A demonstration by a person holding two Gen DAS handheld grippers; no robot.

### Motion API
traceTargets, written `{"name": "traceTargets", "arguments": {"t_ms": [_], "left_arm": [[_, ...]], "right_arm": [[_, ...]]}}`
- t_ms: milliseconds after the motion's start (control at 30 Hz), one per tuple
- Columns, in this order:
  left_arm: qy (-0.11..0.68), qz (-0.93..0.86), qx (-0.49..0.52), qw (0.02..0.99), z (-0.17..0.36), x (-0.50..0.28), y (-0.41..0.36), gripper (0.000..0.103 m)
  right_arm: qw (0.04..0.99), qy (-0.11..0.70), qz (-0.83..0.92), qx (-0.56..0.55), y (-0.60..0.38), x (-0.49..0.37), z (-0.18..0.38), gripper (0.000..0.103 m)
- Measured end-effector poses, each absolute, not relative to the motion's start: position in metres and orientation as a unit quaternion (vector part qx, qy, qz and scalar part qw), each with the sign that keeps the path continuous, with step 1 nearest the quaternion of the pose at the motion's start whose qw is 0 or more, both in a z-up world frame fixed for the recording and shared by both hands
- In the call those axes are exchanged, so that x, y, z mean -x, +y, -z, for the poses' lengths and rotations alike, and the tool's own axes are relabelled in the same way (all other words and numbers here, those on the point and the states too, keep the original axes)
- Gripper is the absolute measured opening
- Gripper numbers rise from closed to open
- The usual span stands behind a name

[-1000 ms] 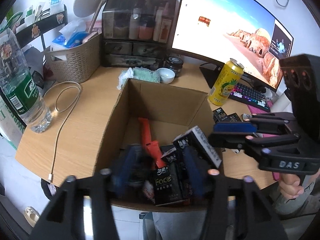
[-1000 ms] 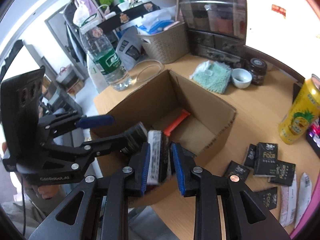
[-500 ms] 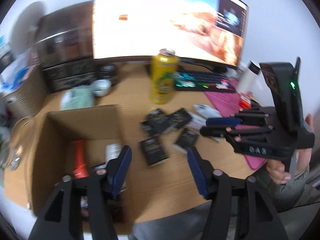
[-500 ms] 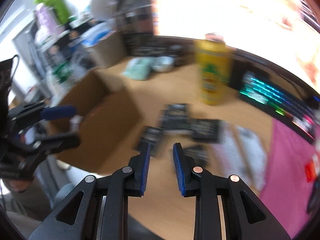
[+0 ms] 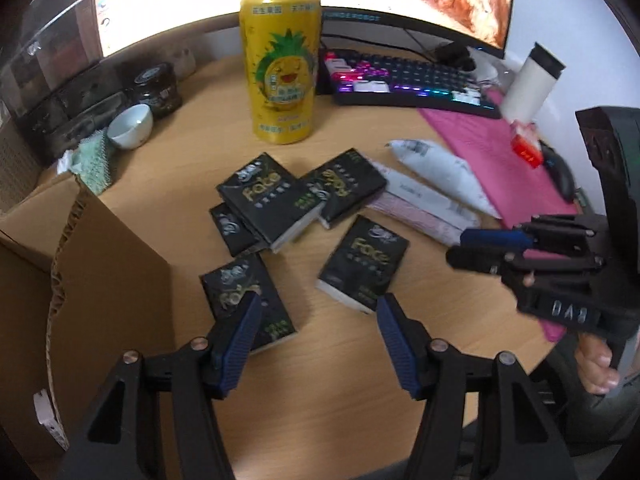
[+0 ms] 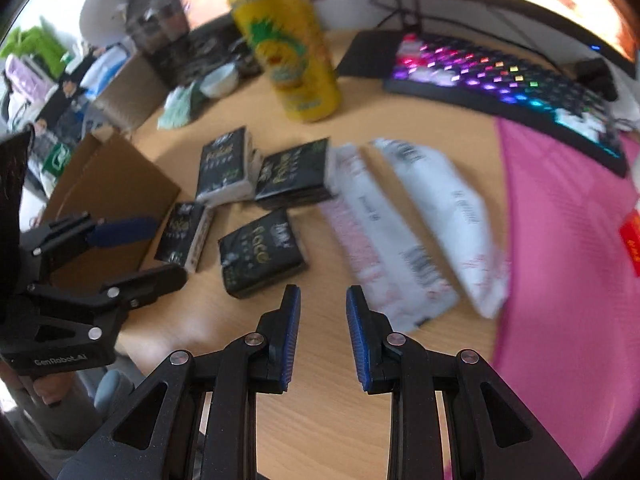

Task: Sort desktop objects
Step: 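Move both open tools back over the remaining Face packs, then lower the right tool around a Face pack while the left tool approaches another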

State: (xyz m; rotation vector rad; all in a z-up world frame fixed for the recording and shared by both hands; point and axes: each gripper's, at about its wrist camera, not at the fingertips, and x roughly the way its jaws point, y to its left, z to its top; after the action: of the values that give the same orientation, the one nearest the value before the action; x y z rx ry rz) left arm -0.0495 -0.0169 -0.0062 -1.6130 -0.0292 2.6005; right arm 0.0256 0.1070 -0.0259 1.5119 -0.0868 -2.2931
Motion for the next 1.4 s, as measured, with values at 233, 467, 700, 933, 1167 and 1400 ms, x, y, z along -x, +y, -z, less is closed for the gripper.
{"name": "traceTargets", "arguments": {"t_ms": [233,467,700,933,1167,1400], "left_arm": [[-0.024,-0.842,0.537,0.036,0.019,0.057,-0.032,0.066],[-0.036,-0.833,0.551,0.032,0.034,0.063,-0.038,0.066],[-0.02,-0.833,0.553,0.035,0.035,0.06,-0.032,0.066],[0.0,-0.831,0.554,0.045,0.035,0.051,-0.017,0.066],[0.013,-0.828,0.558,0.063,0.034,0.028,0.003,0.066],[0.02,-0.839,0.54,0.069,0.013,0.033,0.013,0.066]], "right_arm": [[0.209,-0.008,0.822,-0.529,0.075,-0.001,0.024,0.026],[0.207,0.014,0.818,-0.537,0.049,0.013,0.037,0.026],[0.201,0.049,0.819,-0.535,0.05,-0.001,0.038,0.026],[0.198,0.034,0.815,-0.543,0.076,-0.023,0.038,0.026],[0.193,0.027,0.807,-0.558,0.101,-0.049,0.036,0.026],[0.172,-0.003,0.814,-0.555,0.136,-0.07,0.027,0.026]]}}
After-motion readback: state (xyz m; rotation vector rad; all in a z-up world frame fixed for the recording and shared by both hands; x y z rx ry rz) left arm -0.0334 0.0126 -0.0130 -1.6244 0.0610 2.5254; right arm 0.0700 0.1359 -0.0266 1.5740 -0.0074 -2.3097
